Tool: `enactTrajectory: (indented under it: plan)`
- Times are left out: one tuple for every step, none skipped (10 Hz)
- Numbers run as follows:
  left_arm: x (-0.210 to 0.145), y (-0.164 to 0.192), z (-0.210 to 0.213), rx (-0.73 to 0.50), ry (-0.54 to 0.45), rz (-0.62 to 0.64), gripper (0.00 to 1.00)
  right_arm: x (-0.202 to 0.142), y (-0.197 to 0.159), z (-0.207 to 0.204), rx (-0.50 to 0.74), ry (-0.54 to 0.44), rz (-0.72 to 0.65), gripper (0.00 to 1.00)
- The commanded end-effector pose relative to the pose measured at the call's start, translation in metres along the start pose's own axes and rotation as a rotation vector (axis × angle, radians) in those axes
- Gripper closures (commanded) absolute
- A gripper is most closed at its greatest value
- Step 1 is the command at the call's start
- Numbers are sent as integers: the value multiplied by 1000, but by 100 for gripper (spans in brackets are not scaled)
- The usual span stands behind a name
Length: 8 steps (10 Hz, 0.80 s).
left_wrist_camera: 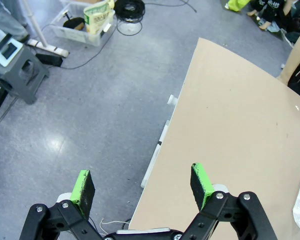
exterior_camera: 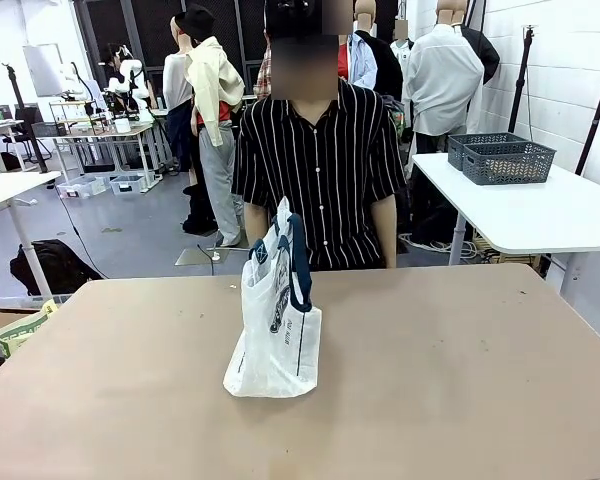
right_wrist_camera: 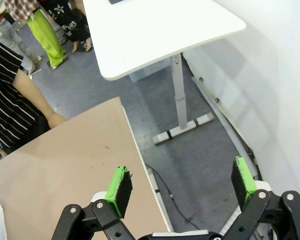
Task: Transfer purchased items from the store into the shopping bag.
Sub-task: Open the Reusable shopping bag in the center of the table.
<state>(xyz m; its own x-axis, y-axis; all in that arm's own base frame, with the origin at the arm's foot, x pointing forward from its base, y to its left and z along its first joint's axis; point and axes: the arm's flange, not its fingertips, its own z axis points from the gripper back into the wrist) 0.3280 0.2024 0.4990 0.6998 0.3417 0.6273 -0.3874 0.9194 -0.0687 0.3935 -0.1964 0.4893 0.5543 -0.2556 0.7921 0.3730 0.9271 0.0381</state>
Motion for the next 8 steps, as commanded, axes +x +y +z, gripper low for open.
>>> enactTrajectory:
  plan:
    - [0,1,-1,-2,3,-16,0,-1,0,-1,-6,8,9,0]
    - [0,1,-1,-2,3,-16,0,-1,0,-1,-6,8,9,0]
    - [0,1,-1,-2,3,-16,0,-1,0,-1,-6,8,9,0]
    - [0,1,-1,-2,3,-16,0,-1,0,-1,-6,8,9,0]
    - [0,0,0,0,0,0,0,-1,0,-1,-6,8,9,0]
    - [12,-23,4,-80,-14,-85,0,0,0,0,0,0,0,0]
    - [29,-57,10,-145,-53,-134,0,13,36,5,95,6,43,0]
    - [43,-91,18,-265,-69,-202,0,20,76,13,152,29,88,0]
